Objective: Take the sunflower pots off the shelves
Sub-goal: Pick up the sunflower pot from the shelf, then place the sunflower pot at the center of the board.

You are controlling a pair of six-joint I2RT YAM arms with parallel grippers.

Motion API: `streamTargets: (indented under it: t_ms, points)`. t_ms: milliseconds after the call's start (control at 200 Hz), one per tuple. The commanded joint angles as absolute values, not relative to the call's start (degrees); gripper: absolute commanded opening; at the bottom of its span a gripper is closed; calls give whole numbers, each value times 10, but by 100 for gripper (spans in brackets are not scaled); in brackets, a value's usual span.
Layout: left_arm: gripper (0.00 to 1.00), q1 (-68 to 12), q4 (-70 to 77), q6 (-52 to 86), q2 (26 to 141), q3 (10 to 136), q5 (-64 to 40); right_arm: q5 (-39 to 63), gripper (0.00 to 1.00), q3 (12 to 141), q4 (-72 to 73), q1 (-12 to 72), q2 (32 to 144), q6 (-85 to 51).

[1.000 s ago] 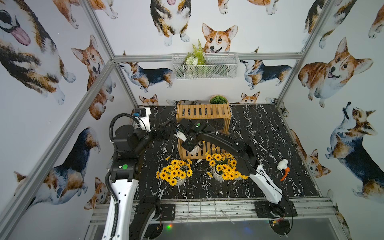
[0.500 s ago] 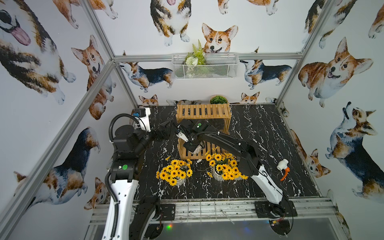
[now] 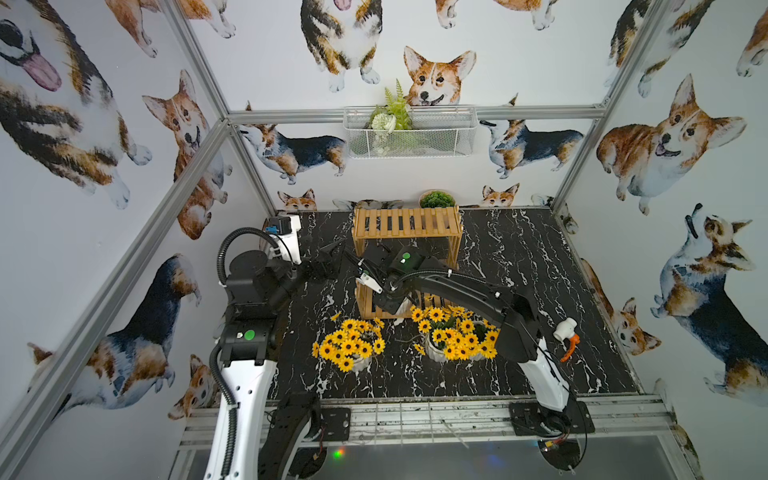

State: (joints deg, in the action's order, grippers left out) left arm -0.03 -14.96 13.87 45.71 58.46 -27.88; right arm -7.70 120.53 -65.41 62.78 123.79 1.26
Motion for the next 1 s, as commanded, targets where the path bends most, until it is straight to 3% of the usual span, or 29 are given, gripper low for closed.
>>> streamTargets:
  t_ms: [0,410,996]
  points:
    - [100,0,-139,139,455,584,-279,-91,0,1167,-629,637,1204,0]
    - [100,0,-133,147,446,579,-281,-84,0,1033,-585,669,1132,-42]
    - [100,-3,-142,142,430,577,-276,-67,0,1020,-570,699,1150,-62]
